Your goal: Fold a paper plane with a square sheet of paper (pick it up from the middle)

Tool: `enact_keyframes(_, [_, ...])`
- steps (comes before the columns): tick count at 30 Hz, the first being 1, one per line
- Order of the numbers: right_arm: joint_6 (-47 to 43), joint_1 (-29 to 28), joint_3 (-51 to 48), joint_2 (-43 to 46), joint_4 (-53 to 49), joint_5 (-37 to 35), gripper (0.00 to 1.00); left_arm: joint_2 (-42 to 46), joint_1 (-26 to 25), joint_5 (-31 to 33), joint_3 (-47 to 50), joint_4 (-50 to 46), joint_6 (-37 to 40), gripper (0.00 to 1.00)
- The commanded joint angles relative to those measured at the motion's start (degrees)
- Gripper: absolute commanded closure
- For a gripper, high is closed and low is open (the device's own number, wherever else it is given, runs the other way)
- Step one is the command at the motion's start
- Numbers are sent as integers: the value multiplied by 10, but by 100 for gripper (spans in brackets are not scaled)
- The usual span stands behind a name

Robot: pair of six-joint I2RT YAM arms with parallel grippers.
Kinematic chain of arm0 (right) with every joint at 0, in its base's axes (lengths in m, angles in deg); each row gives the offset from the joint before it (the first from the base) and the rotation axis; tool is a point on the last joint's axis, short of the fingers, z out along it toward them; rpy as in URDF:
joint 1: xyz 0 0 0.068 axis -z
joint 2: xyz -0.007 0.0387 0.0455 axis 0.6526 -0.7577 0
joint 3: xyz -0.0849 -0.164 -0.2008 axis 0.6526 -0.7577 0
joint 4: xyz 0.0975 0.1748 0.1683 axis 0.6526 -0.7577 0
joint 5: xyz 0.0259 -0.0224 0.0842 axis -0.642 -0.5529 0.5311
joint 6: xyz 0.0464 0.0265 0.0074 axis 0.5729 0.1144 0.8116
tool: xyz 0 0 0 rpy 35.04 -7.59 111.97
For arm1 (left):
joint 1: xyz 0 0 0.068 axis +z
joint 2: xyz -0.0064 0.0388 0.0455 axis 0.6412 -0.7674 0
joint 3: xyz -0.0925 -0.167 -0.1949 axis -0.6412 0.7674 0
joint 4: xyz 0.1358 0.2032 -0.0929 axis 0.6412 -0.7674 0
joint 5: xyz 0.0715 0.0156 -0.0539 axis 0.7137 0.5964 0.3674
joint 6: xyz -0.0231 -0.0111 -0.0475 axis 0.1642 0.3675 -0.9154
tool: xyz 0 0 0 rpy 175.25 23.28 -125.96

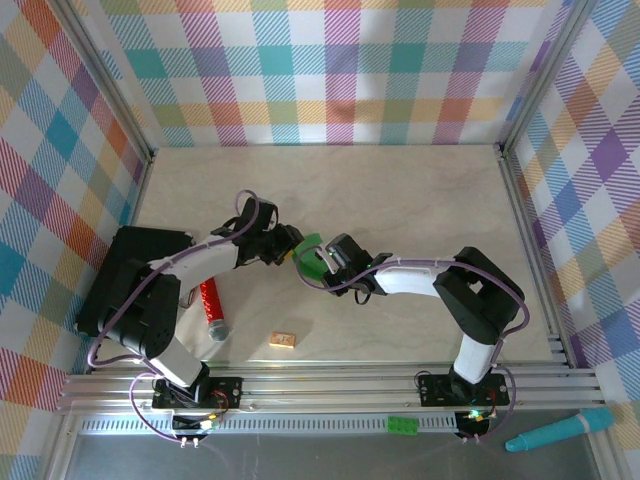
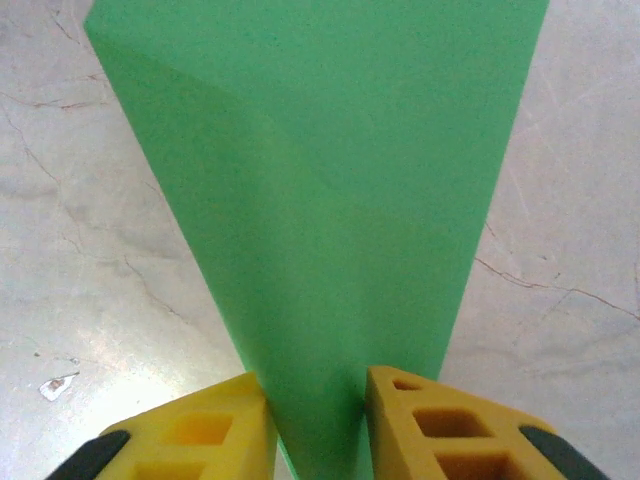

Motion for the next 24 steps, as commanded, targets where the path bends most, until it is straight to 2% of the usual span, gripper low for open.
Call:
enact_keyframes(1, [2, -3, 7, -1, -5, 9, 69, 22, 7, 13, 20, -17, 2, 57])
enact_keyframes(16, [12, -3, 24, -17, -29, 36, 81, 90, 11, 35, 81, -34, -2, 55])
enact_keyframes(24, [41, 4, 30, -37, -42, 74, 83, 99, 9, -3, 147, 52, -37, 58])
